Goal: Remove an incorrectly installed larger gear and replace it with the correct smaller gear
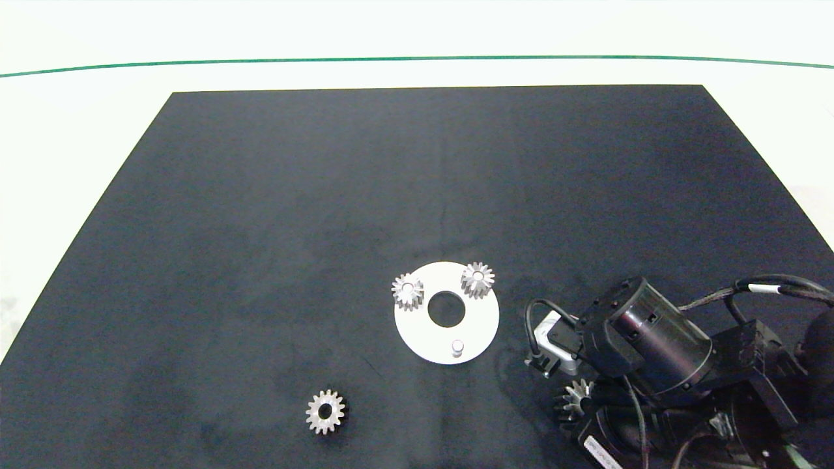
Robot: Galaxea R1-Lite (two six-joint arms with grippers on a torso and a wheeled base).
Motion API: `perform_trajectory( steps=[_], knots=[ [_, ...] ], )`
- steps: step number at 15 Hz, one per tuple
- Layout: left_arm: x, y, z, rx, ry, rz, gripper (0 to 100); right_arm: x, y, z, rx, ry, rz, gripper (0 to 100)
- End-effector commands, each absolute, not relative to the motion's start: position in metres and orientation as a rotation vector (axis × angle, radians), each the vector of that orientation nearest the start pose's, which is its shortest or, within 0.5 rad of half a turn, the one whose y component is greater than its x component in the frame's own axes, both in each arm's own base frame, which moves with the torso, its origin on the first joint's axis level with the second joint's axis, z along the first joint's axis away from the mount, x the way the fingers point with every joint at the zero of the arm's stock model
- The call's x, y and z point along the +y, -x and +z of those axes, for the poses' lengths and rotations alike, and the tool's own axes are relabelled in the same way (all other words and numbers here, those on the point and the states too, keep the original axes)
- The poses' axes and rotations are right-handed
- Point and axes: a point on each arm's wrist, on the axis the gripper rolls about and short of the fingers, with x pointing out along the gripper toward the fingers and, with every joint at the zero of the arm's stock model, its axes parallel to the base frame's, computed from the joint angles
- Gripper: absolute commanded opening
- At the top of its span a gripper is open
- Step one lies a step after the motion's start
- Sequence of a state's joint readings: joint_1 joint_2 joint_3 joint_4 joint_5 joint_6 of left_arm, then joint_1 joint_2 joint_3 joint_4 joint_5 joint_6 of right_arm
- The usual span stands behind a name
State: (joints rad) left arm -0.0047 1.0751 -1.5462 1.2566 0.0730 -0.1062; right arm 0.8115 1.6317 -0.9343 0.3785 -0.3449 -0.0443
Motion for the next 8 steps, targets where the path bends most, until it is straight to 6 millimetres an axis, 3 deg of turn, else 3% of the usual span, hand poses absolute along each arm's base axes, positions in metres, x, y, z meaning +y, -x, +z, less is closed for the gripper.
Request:
perform_trajectory(
  steps=[1, 5, 8],
  knots=[
    [0.001, -0.051, 0.337, 0.788, 0.069, 0.103, 100, 0.174, -0.176, 0.155, 0.9, 0.637, 0.436, 100],
    [0.001, -0.051, 0.337, 0.79, 0.068, 0.101, 100, 0.169, -0.171, 0.159, 0.887, 0.625, 0.439, 100],
    [0.001, -0.053, 0.335, 0.802, 0.066, 0.095, 100, 0.167, -0.167, 0.175, 0.831, 0.546, 0.418, 100]
  ],
)
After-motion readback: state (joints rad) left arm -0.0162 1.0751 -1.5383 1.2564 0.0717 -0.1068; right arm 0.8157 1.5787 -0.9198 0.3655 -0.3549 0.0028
